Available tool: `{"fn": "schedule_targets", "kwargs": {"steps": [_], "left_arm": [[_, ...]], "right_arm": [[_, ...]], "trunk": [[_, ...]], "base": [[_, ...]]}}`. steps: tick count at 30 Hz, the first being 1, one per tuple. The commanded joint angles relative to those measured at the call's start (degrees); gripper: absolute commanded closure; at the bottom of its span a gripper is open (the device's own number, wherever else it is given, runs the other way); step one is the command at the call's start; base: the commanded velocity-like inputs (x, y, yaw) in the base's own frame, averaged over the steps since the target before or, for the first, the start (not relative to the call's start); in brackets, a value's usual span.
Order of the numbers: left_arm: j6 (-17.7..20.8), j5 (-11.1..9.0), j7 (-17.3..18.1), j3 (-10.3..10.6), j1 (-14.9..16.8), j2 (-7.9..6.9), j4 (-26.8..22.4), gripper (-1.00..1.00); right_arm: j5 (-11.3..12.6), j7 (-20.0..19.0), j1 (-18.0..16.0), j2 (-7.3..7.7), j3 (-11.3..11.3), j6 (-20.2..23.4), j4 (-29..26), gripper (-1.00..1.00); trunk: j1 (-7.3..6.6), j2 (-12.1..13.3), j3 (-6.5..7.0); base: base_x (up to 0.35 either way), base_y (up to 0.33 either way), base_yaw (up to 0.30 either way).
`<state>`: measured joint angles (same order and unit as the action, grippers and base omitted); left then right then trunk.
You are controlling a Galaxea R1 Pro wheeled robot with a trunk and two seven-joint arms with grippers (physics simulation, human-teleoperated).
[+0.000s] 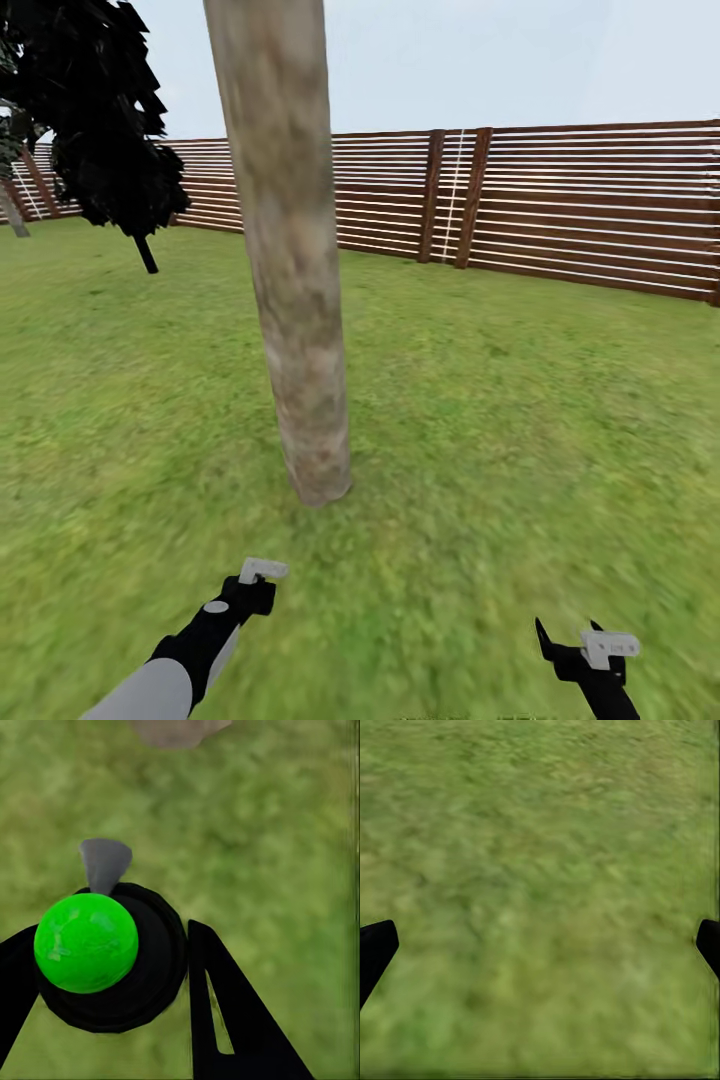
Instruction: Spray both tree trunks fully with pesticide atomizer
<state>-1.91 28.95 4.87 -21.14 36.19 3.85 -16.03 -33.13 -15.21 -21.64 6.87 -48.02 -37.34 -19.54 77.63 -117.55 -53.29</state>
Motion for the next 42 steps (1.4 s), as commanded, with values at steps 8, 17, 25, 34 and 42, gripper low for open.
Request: {"fn": "schedule_targets", "kwargs": {"steps": [8,17,25,34,42], "left_arm": [[5.28,-0.07,0.00,-0.64,0.65,0.47,-0.35,1.00],[20.58,-2.38,0.12,0.13,6.34,0.61,-2.73,1.00],[20.39,-2.34,0.11,0.06,6.40,1.00,-2.78,1.00],[24.19,-2.42,0.39,-0.02,7.76,4.35,-8.90,1.00],[27.70,-2.37,0.85,4.40,7.39,3.73,-12.70,1.00]], "right_arm": [[-0.23,-0.44,-0.07,-0.15,-0.49,-0.19,0.11,-1.00],[-0.22,-0.44,-0.06,-0.06,-0.54,-0.19,0.15,-1.00],[-0.26,-0.44,-0.05,-0.19,-0.49,-0.14,1.27,-1.00],[-0.26,-0.50,-0.03,-0.10,-0.50,-0.18,1.77,-1.00],[-0.26,-0.53,-0.02,-0.18,-0.49,-0.19,1.86,-1.00]], "trunk": [[-0.01,-0.02,-0.04],[-0.01,-0.02,-0.04],[-0.01,-0.02,-0.04],[-0.01,-0.02,-0.04],[-0.01,-0.02,-0.04]], "base": [[0.000,0.000,-0.291],[0.000,0.000,-0.026],[0.125,0.081,0.000],[0.003,0.002,0.000],[0.000,0.000,0.000]]}}
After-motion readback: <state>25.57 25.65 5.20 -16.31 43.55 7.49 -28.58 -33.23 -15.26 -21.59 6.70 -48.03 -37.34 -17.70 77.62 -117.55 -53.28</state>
